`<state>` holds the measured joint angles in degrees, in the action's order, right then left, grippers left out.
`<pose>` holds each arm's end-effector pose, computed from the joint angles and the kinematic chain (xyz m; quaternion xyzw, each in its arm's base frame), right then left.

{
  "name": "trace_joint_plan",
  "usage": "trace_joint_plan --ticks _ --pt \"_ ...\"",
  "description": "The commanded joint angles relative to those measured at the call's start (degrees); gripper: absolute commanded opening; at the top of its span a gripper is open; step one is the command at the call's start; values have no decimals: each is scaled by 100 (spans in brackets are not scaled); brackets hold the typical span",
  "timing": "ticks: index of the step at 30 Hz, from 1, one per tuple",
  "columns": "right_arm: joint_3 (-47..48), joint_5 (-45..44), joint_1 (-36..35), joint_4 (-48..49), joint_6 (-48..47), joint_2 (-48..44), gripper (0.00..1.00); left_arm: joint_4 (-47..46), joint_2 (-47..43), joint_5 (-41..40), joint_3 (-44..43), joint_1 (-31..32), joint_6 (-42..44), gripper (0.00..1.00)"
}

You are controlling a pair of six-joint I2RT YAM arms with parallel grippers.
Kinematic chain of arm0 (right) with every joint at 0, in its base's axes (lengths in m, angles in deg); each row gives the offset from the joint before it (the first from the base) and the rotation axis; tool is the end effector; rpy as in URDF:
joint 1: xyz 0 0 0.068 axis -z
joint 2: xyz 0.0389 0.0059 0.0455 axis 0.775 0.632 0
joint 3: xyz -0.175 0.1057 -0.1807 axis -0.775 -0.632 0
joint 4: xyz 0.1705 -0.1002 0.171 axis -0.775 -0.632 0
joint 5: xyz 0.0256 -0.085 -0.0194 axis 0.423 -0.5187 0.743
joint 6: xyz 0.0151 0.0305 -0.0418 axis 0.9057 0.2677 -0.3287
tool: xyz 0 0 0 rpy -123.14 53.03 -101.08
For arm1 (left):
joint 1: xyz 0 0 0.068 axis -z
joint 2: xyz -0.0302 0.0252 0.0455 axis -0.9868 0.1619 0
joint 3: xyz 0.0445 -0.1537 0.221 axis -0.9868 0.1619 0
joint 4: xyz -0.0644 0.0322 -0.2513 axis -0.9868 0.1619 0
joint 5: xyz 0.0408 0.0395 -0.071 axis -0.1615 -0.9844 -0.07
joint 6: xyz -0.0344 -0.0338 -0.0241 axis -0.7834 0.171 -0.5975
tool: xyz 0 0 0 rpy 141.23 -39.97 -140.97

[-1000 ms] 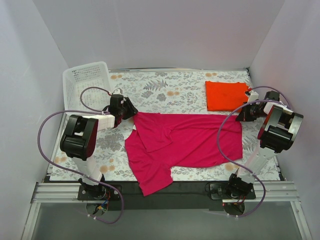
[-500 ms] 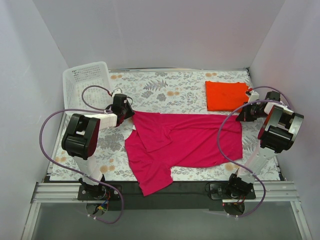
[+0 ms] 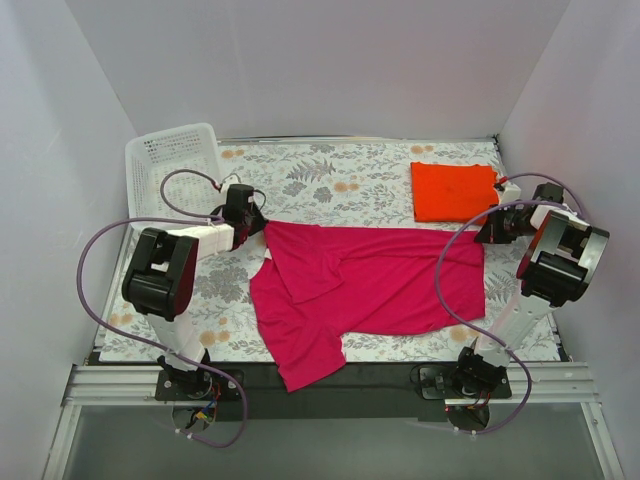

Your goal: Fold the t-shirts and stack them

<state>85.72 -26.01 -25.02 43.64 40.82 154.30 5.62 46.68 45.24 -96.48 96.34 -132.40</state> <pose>0.3531 -0.1482 0.1546 -0.0899 0.9331 0.1694 0.3041 0.3564 -0.0948 0.1515 -0.4697 0.7807 -0.2426 0.3332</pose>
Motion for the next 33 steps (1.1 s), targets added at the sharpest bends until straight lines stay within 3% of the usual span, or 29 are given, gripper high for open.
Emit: trace_joint_plan --ticks 1,7,11,13,14,17,25,33 --pt "166 -143 242 59 -45 -282 1 475 -593 -565 -63 7 -687 0" --pt "158 -178 419 68 -115 -380 1 1915 -735 -1109 -317 7 -2022 0" --pt "78 -47 419 50 -151 -309 1 2217 -595 -1102 -371 -2 -2060 0" --pt "52 15 419 50 -159 -248 1 2094 -551 -962 -362 -19 -1824 20" --pt "43 32 419 33 -160 -239 1 2015 -551 -865 -362 -19 -1692 42" --pt "17 76 419 33 -195 -195 1 1716 -638 -558 -353 -28 -1244 55" --pt "8 199 402 -11 -247 -98 1 881 -911 49 -80 -98 -627 57" --pt "8 235 384 -11 -256 -81 1 766 -25 656 -625 -221 -153 51"
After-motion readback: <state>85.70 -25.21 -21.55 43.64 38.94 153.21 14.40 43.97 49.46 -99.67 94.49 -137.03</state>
